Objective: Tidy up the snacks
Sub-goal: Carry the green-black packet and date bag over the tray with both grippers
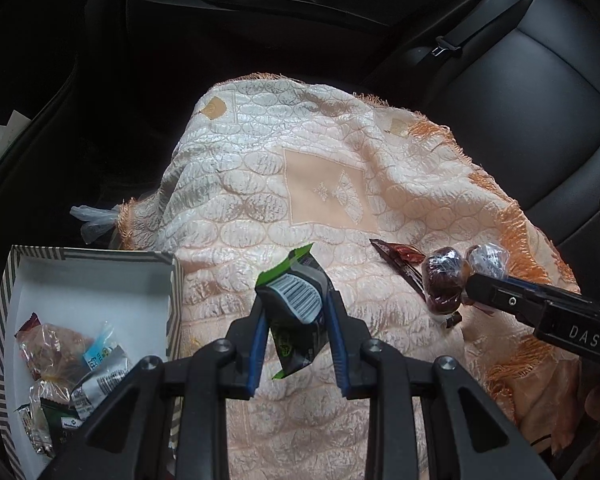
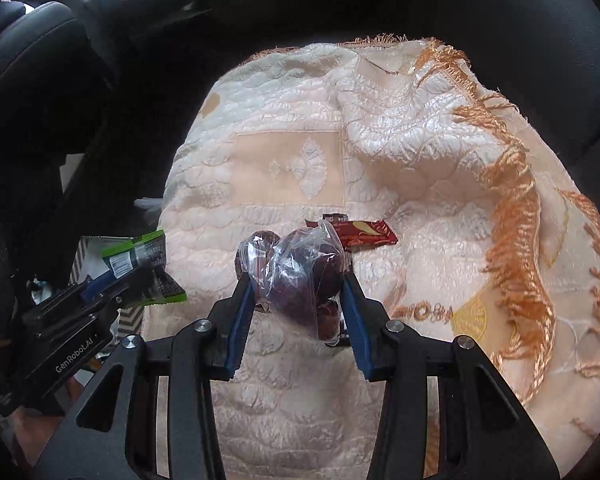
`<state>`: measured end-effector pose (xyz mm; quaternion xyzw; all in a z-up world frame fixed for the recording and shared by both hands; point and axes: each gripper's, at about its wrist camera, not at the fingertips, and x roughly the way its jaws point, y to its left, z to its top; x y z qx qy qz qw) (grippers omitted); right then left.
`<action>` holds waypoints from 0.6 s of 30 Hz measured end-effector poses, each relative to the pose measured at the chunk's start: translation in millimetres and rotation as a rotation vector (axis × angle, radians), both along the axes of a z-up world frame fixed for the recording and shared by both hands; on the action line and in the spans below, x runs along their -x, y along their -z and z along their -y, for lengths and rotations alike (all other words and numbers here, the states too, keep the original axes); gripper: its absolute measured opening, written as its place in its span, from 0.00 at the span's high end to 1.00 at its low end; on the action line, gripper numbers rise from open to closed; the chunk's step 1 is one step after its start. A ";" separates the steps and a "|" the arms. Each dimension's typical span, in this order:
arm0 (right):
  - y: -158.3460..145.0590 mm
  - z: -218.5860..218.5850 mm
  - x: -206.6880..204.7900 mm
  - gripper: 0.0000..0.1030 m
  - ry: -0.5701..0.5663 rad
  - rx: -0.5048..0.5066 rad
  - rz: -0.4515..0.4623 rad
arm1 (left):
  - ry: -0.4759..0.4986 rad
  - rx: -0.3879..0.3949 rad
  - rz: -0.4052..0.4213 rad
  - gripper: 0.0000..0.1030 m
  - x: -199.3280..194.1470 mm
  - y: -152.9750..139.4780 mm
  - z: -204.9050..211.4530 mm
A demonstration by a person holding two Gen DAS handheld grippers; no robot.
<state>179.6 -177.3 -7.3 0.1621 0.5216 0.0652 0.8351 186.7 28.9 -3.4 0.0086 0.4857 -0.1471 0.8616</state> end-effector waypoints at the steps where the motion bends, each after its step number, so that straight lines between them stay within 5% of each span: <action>1: -0.9 -0.8 5.4 0.59 0.001 -0.005 0.002 | 0.005 0.006 -0.004 0.71 3.6 -1.4 -1.2; 18: -2.4 -54.6 60.2 0.59 -0.126 -0.079 -0.001 | -0.022 -0.026 0.020 0.71 81.6 -22.1 -67.6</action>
